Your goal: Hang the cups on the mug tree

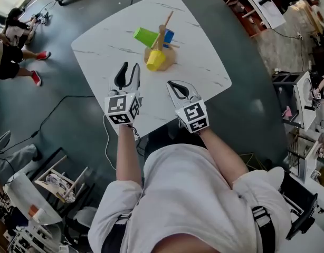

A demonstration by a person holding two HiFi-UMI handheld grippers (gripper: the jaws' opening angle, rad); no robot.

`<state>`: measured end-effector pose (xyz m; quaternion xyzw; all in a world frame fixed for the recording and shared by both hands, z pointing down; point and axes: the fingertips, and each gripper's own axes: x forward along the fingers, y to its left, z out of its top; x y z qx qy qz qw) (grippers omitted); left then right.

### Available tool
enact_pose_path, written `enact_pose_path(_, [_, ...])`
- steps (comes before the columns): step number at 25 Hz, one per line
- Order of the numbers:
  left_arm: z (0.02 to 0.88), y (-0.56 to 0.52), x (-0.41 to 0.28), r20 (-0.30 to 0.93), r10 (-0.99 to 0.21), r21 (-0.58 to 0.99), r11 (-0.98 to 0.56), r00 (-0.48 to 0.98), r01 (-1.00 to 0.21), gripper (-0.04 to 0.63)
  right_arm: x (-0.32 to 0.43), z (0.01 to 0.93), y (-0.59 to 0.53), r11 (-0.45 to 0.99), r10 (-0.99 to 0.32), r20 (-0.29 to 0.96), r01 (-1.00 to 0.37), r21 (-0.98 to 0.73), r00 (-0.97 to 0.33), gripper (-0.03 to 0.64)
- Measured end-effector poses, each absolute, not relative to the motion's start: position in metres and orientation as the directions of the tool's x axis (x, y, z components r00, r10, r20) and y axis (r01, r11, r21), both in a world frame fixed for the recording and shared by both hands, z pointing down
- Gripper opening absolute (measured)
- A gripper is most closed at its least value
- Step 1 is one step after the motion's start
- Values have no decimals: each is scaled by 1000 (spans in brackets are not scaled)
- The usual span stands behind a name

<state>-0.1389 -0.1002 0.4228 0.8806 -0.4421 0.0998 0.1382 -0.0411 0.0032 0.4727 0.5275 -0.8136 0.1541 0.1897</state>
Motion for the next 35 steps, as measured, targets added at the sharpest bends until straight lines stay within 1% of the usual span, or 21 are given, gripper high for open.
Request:
enact_pose_path(3, [416, -70, -145, 281, -832, 108, -468, 479, -877, 27, -29, 461, 16, 431, -804, 436, -901, -42, -405, 0])
enact_pose_path(4, [415, -58, -146, 277, -851, 91, -438, 445, -894, 3, -23, 458, 21, 441, -805, 425, -897, -39, -414, 0])
enact_pose_path(8, [405, -17, -136, 264, -888, 49, -378, 377, -924, 3, 7, 442, 40, 452, -819, 381, -891, -29, -428, 0])
enact_pose_path(13, [384, 26, -119, 219, -925, -1, -317, 309, -948, 3, 37, 404, 52, 467, -849, 281, -884, 0, -448, 0])
enact_pose_path(17, [361, 56, -113, 175, -948, -3, -272, 268, -962, 3, 56, 376, 72, 465, -869, 215, -884, 49, -445, -2])
enact_pose_path(20, [350, 69, -107, 151, -954, -1, -264, 261, -965, 3, 70, 364, 81, 458, -878, 176, -888, 41, -445, -2])
enact_pose_path(28, [336, 78, -90, 133, -957, -46, -266, 258, -963, 2, 87, 339, 84, 455, -886, 112, -890, 17, -451, -2])
enact_pose_path(35, [327, 81, -79, 119, -958, -57, -269, 261, -962, 2, 88, 331, 83, 465, -882, 92, -885, 4, -463, -2])
